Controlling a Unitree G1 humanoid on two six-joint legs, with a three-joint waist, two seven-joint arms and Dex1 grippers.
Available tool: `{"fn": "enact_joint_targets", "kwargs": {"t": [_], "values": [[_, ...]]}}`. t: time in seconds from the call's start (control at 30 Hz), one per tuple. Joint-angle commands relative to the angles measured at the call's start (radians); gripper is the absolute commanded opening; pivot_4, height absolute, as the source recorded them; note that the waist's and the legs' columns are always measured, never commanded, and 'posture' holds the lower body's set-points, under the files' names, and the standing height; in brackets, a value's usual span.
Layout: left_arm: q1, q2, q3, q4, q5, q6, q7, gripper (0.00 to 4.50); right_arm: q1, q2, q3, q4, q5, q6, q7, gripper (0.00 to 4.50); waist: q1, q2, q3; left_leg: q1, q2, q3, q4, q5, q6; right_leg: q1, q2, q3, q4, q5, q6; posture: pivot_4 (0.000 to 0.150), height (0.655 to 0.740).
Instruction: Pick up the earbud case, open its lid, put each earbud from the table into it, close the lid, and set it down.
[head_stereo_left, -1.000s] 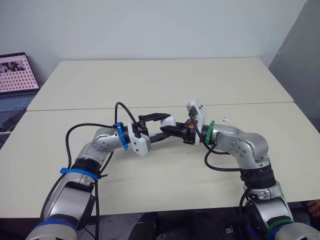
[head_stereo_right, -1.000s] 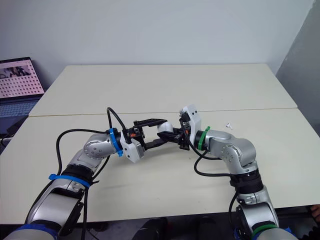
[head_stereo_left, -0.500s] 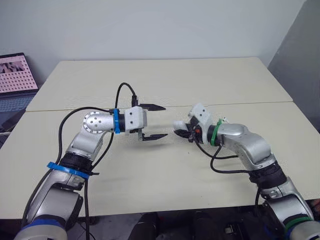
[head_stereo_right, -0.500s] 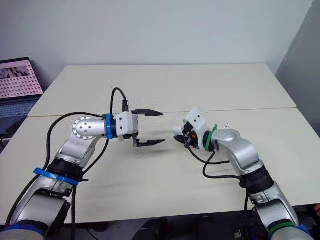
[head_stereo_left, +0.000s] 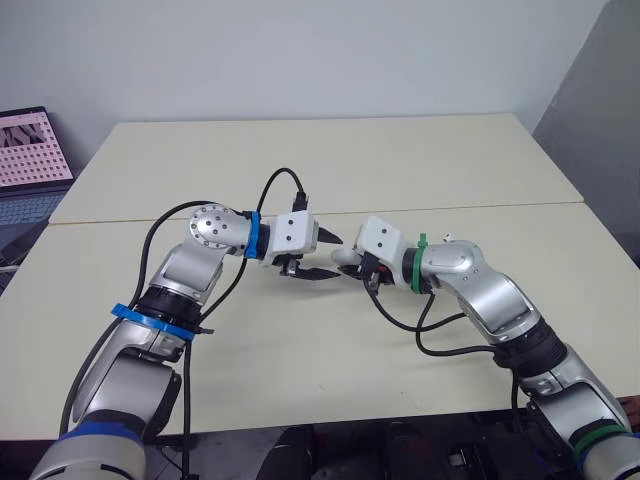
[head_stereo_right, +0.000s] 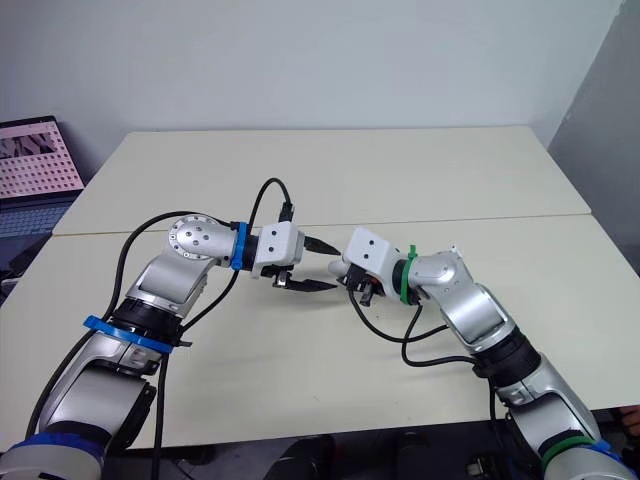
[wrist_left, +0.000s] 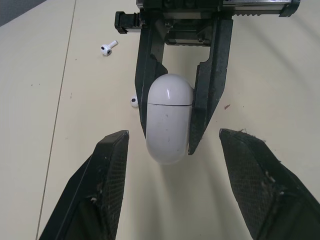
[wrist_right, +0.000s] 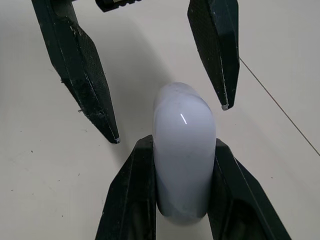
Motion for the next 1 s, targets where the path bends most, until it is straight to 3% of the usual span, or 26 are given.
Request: {"fn": "enact_joint_targets", "kwargs": {"t": [0.03, 0.13, 0.33, 0.37, 0.9, 1.0], "values": [[-0.04, -0.021, 0.017, 0.009, 0.012, -0.022, -0.002, 2.99, -0.03, -0.003, -0.004, -0.052, -0.027, -0.025, 0.017, 0.87, 0.0, 0.0, 0.0, 0.0, 0.0, 0.0, 0.0, 0.0, 0.0, 0.0, 0.0, 0.0, 0.0, 0.0, 0.0, 0.15, 0.74], [-0.049, -0.035, 0.021, 0.025, 0.02, -0.033, -0.003, 2.82, -0.027, -0.001, -0.004, -0.051, -0.041, -0.027, 0.026, 0.87, 0.0, 0.0, 0.0, 0.0, 0.0, 0.0, 0.0, 0.0, 0.0, 0.0, 0.0, 0.0, 0.0, 0.0, 0.0, 0.15, 0.74], [-0.045, -0.04, 0.026, 0.034, 0.037, -0.049, -0.023, 1.34, -0.026, -0.005, -0.003, -0.047, -0.067, -0.035, 0.039, 0.86, 0.0, 0.0, 0.0, 0.0, 0.0, 0.0, 0.0, 0.0, 0.0, 0.0, 0.0, 0.0, 0.0, 0.0, 0.0, 0.15, 0.74], [-0.046, -0.042, 0.028, 0.036, 0.038, -0.05, -0.025, 1.26, -0.026, -0.006, -0.005, -0.045, -0.072, -0.037, 0.043, 0.86, 0.0, 0.0, 0.0, 0.0, 0.0, 0.0, 0.0, 0.0, 0.0, 0.0, 0.0, 0.0, 0.0, 0.0, 0.0, 0.15, 0.74], [-0.065, -0.059, 0.045, 0.033, 0.025, -0.004, -0.033, 1.26, -0.01, -0.014, -0.004, -0.028, -0.126, -0.07, 0.069, 0.86, 0.0, 0.0, 0.0, 0.0, 0.0, 0.0, 0.0, 0.0, 0.0, 0.0, 0.0, 0.0, 0.0, 0.0, 0.0, 0.15, 0.74], [-0.069, -0.059, 0.047, 0.04, 0.027, -0.009, -0.03, 2.2, -0.007, -0.017, -0.009, -0.029, -0.126, -0.069, 0.071, 0.86, 0.0, 0.0, 0.0, 0.0, 0.0, 0.0, 0.0, 0.0, 0.0, 0.0, 0.0, 0.0, 0.0, 0.0, 0.0, 0.15, 0.74]]}}
